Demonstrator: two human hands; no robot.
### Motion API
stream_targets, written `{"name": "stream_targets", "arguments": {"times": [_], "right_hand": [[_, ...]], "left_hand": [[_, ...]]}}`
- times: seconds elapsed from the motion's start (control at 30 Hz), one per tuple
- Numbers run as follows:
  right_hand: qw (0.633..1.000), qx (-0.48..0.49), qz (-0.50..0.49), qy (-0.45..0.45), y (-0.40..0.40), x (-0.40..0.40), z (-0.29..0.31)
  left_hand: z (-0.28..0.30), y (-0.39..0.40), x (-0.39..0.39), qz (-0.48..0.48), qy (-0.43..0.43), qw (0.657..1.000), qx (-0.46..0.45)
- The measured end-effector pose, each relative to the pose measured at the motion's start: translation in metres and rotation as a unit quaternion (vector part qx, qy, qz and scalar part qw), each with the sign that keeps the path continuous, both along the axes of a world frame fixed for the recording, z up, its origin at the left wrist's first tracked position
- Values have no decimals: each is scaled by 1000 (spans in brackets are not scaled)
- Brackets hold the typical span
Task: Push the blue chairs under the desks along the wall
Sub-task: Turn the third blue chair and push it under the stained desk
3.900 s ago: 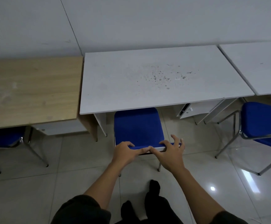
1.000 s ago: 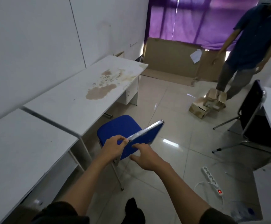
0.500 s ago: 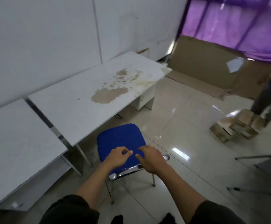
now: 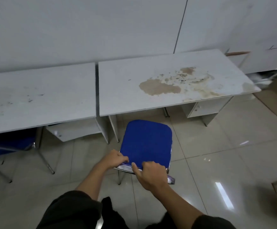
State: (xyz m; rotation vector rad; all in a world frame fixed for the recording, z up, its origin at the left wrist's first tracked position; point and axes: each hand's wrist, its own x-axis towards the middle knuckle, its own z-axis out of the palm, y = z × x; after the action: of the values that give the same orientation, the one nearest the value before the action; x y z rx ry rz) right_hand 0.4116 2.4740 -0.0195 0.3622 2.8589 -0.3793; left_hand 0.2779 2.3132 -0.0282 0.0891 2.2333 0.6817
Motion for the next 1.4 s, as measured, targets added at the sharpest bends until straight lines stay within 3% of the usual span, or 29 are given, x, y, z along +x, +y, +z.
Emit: {"name": "stream_targets", "arguments": {"times": [0.3,0.5,0.63,0.87,1.07,1.4], "right_hand": [[992,7,114,50,111,36,-2],[987,20,145,67,145,71,-6],[989,19,125,76,153,82,-4],[997,24,-9,78,169,114,-15],[960,2,38,279,179,100,-42],[933,-19,29,358,118,47,-45]], "left_hand": [[-11,82,80,155,81,984,26],[-22,104,120,141,69,987,30],[-21,111,139,160,110,980,41],[-19,112,172,174,224,959,20],[-11,114,158,164,274,948,9],[-15,56,67,139,307,940,46]]}}
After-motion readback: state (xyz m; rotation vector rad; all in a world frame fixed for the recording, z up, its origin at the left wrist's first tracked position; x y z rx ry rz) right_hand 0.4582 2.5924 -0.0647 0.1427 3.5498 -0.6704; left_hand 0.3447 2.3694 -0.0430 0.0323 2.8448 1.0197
